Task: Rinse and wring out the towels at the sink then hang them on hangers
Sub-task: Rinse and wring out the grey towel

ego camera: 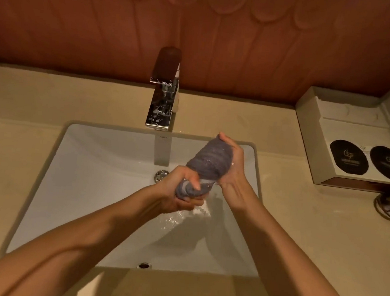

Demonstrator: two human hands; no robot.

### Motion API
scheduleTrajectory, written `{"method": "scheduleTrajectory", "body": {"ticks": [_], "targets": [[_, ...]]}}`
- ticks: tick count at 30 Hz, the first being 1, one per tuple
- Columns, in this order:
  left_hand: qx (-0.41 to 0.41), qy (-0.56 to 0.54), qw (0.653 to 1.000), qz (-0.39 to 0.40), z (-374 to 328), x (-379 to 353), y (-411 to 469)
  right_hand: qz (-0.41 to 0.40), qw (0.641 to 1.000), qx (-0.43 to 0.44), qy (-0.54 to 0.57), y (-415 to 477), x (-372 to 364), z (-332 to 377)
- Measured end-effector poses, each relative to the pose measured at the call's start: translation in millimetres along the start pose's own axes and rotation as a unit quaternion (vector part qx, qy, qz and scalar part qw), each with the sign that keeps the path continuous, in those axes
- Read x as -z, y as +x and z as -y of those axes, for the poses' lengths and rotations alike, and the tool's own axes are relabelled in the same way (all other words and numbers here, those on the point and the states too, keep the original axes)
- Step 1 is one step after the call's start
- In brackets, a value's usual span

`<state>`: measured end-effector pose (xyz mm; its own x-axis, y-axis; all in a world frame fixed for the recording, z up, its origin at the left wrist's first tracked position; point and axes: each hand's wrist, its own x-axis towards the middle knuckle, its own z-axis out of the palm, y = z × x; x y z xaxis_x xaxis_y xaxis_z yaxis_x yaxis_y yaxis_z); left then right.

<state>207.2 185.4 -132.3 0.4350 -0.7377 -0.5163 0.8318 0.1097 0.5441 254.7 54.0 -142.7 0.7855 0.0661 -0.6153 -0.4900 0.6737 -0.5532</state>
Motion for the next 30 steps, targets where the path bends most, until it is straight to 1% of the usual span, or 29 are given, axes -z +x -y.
{"method": "scheduleTrajectory", "body": {"ticks": [2,4,7,8,10,11,12,13,14,15,16,17,18,19,20,22,24,25,27,28,30], "targets": [[0.006,0.037,0.998,-0.046,-2.1,1.0,0.2,-0.033,0.999,-0.021,-0.022,3.4,8.0,-5.0],[0.014,0.034,0.996,-0.086,-8.5,6.0,-4.5,-0.074,0.993,-0.061,-0.064,2.6,20.1,-9.0],[-0.018,0.02,0.992,-0.124,-16.9,15.7,-16.6,-0.125,0.974,-0.126,-0.142,-6.2,34.8,-10.9],[-0.03,0.04,0.989,-0.137,-17.0,16.1,-19.9,-0.131,0.968,-0.149,-0.152,-8.0,39.6,-11.6],[-0.055,0.144,0.973,-0.171,-14.3,12.0,-23.2,-0.138,0.959,-0.179,-0.17,-10.4,43.0,-12.5],[-0.073,0.21,0.957,-0.186,-12.5,8.8,-24.0,-0.144,0.956,-0.188,-0.176,-12.8,42.2,-12.6],[-0.095,0.281,0.934,-0.201,-11.0,6.2,-23.9,-0.15,0.953,-0.192,-0.179,-14.0,41.6,-12.8],[-0.122,0.354,0.9,-0.222,-10.1,5.7,-24.2,-0.152,0.951,-0.2,-0.179,-14.3,42.6,-13.1],[-0.152,0.426,0.855,-0.255,-9.5,6.5,-24.7,-0.155,0.951,-0.204,-0.175,-14.5,44.3,-13.8],[-0.195,0.492,0.797,-0.292,-9.6,8.4,-26.0,-0.156,0.95,-0.209,-0.173,-16.0,44.2,-13.9],[-0.254,0.547,0.731,-0.319,-8.9,10.5,-27.6,-0.154,0.949,-0.214,-0.174,-18.5,43.7,-13.8],[-0.324,0.595,0.658,-0.328,-9.0,13.2,-28.8,-0.146,0.948,-0.22,-0.177,-20.1,42.5,-13.6],[-0.392,0.633,0.582,-0.327,-9.7,15.1,-29.6,-0.136,0.947,-0.226,-0.182,-21.6,39.6,-13.3],[-0.444,0.662,0.512,-0.321,-11.8,14.1,-31.5,-0.13,0.946,-0.235,-0.182,-24.3,35.3,-12.6],[-0.478,0.683,0.455,-0.315,-15.1,13.8,-31.6,-0.124,0.943,-0.246,-0.186,-23.8,31.6,-12.8],[-0.519,0.716,0.353,-0.306,-19.7,14.0,-33.2,-0.107,0.942,-0.258,-0.188,-29.6,22.7,-13.6],[-0.552,0.74,0.269,-0.275,-22.8,17.1,-35.3,-0.087,0.937,-0.275,-0.199,-35.3,16.7,-16.2],[-0.567,0.753,0.226,-0.245,-25.5,17.5,-38.1,-0.077,0.936,-0.279,-0.202,-39.2,14.6,-15.5],[-0.566,0.789,0.145,-0.19,-30.1,20.6,-42.3,-0.06,0.931,-0.298,-0.204,-41.4,13.5,-15.4],[-0.557,0.805,0.109,-0.174,-32.0,21.3,-45.6,-0.051,0.929,-0.302,-0.209,-43.5,13.0,-15.3],[-0.524,0.834,0.059,-0.165,-35.4,21.4,-52.6,-0.042,0.924,-0.306,-0.225,-50.6,7.5,-13.2]]}}
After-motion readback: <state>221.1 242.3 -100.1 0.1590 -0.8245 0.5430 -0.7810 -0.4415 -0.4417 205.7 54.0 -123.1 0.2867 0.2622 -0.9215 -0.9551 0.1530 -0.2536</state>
